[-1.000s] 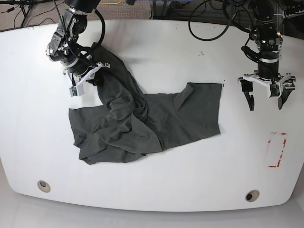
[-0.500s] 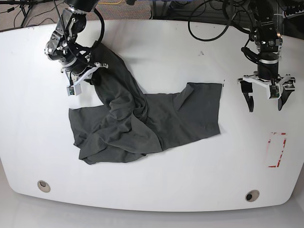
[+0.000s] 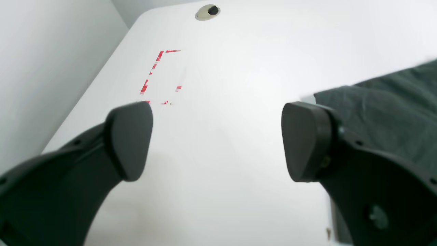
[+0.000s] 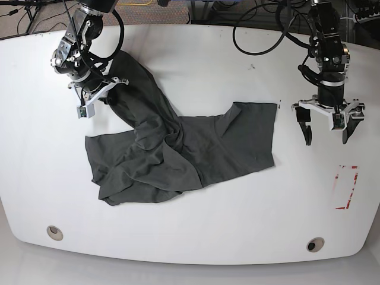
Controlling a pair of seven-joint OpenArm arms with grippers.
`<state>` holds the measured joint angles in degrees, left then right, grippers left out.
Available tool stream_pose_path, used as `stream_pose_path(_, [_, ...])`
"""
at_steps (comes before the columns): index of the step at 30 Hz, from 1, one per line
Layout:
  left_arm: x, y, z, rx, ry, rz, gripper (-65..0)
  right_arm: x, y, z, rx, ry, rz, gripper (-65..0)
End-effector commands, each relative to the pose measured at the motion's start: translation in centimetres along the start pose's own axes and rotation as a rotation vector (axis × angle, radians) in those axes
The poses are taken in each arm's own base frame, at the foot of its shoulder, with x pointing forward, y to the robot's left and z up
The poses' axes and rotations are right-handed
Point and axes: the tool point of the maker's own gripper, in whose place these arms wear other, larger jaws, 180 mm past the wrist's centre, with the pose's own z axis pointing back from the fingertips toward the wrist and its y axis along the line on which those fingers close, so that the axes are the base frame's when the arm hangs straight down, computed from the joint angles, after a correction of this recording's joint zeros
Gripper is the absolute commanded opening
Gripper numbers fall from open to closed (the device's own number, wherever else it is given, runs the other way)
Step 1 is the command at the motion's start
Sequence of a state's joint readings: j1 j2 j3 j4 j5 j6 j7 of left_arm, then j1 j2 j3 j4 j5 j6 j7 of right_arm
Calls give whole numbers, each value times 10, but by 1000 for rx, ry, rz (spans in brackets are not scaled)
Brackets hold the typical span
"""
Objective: Fold the T-shirt properly
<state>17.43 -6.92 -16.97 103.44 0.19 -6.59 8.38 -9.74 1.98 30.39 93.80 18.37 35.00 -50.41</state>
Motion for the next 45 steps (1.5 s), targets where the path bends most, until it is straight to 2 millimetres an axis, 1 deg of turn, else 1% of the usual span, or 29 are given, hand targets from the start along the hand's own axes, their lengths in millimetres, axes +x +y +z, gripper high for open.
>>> stream_pose_path(1, [16,-5,-3,-15,-52,-1,-92,16,2,5,20,-45,40,-650])
stream_pose_path(7, [17,-22,-8,-59,-45,18,-91,14,7,5,48,-31,85,-650])
stream_pose_path(9, [19,-40,-11,-104,-43,28,-88,13,9,3,52,-32,85,-650])
stream_pose_path(17, [15,-71,-13,-189,-4,47,-79,14,9,3,52,-31,89,-650])
stream_pose_path(19, [14,-82,-9,-236,9,10,-73,13,8,3,47,-31,84,-650])
stream_pose_path(27, [8,-106,3,-360,34,-39,-60,13,7,2,42,-30,83,-650])
stream_pose_path(29, [14,-115,12,-425,8,-83,-56,13,8,2,45,-27,87,-649])
stream_pose_path(37, [13,-115,13,-440,10,-102,-52,13,10,2,49,-28,90,-649])
stream_pose_path(39, [19,-122,9,-429,1,-105,-63,11,10,1,54,-25,86,-650])
stream_pose_path(45, [24,-124,-1,-406,-7,-89,-68,11,11,2,54,-28,85,-650])
